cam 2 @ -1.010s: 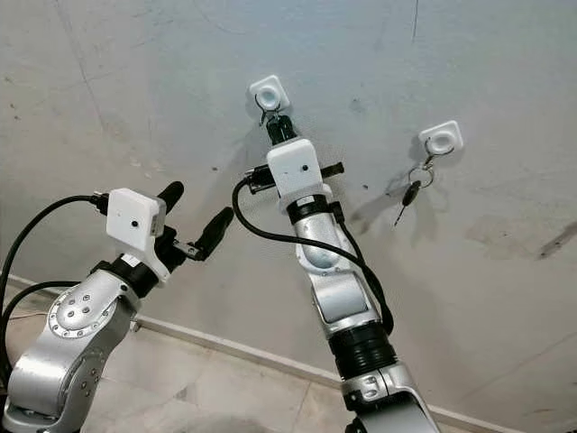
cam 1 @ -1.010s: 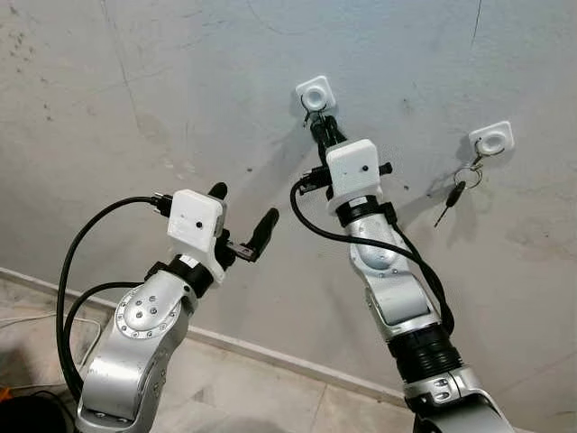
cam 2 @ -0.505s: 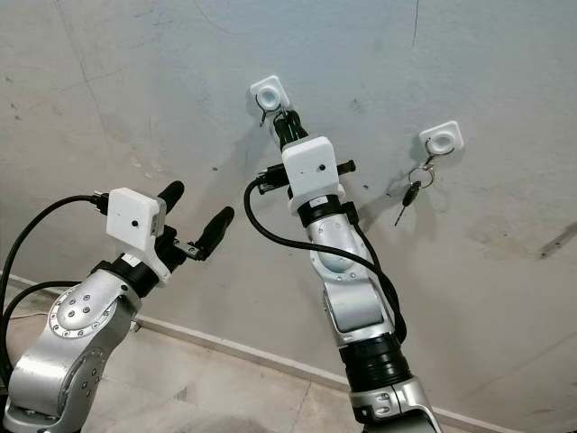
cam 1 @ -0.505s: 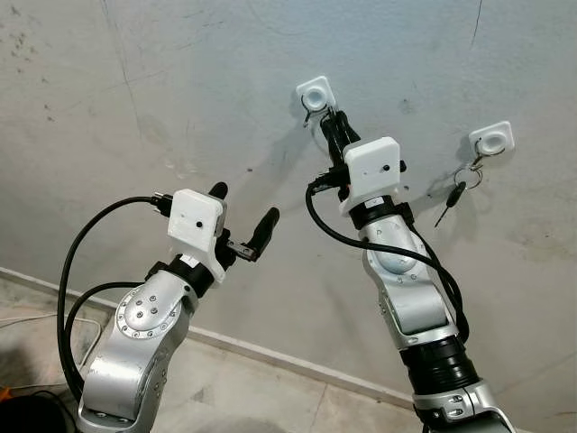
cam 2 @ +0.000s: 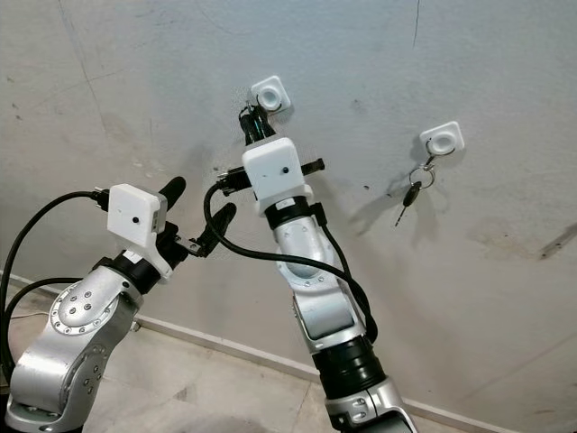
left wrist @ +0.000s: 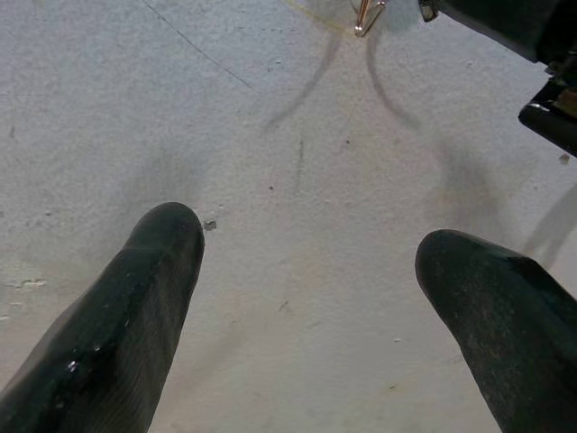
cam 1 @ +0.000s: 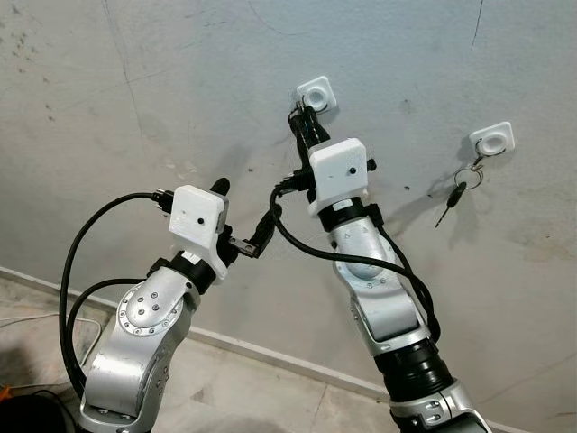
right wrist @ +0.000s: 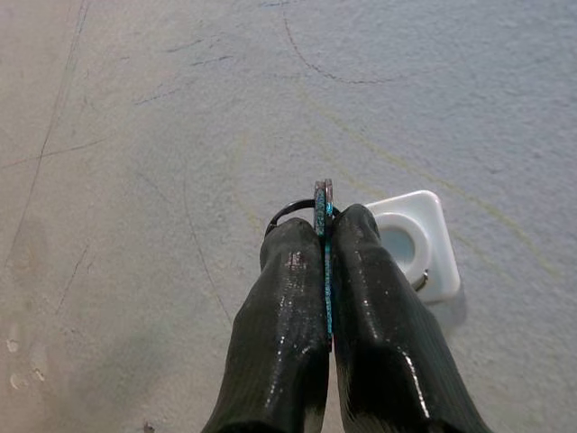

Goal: Hang keys on a hook

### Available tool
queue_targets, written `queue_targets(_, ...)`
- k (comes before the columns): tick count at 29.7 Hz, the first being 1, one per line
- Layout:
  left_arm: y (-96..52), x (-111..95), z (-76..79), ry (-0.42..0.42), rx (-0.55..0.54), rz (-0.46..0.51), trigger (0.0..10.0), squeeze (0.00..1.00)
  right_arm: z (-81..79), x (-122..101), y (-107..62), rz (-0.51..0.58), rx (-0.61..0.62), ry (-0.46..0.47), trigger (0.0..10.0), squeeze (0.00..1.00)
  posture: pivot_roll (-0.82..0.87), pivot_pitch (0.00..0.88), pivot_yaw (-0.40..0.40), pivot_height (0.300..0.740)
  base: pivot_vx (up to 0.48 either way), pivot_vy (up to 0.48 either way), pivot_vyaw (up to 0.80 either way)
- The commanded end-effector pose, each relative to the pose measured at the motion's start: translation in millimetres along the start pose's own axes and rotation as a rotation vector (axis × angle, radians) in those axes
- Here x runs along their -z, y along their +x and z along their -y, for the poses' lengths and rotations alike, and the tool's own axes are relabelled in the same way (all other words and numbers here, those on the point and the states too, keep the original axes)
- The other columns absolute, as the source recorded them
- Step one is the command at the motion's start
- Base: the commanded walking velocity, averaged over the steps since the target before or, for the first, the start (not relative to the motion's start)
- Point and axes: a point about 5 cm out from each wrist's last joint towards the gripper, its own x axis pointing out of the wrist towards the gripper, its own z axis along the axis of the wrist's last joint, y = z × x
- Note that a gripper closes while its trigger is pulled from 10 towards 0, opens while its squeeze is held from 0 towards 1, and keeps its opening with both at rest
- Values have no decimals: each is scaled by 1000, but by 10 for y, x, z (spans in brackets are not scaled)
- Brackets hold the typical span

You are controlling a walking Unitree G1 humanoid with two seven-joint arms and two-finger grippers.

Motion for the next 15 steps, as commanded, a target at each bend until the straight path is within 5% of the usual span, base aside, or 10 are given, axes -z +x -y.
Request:
queue_targets(1,-14,-55,16,12,3,23,10000,0,4,-63,48,35,6,-11,10000,0,281,62,-109,740,0,0,0)
queue_targets(15,8,-77,35,9,14,32,10000,0,16,-2,77,40,35,-47,10000,0,281,61,-105,740,0,0,0)
